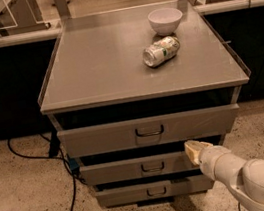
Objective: Open middle drawer
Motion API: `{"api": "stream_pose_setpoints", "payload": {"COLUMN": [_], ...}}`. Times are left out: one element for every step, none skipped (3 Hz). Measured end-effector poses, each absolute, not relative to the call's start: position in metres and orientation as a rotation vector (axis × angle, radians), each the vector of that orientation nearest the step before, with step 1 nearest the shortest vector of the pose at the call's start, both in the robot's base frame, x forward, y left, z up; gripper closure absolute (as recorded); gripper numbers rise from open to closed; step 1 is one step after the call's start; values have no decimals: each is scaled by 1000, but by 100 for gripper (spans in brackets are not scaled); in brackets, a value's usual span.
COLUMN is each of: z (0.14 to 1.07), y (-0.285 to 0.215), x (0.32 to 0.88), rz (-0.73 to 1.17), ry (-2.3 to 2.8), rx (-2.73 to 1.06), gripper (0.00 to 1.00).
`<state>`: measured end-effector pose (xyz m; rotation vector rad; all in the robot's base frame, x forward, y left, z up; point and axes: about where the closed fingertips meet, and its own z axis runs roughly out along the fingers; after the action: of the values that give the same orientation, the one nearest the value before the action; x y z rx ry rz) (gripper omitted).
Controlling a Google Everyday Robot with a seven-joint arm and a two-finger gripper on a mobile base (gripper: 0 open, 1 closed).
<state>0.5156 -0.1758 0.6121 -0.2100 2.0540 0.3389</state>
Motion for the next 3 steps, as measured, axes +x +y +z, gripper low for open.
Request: {"api": "stream_pose_setpoints", "payload": {"z": [576, 550, 549], "y": [-176, -182, -182], "x": [515, 517, 517], "rz": [351, 356, 356], "ry": [2106, 2150, 2151], "rx": [-159, -122, -122], "gripper": [100, 100, 100]}}
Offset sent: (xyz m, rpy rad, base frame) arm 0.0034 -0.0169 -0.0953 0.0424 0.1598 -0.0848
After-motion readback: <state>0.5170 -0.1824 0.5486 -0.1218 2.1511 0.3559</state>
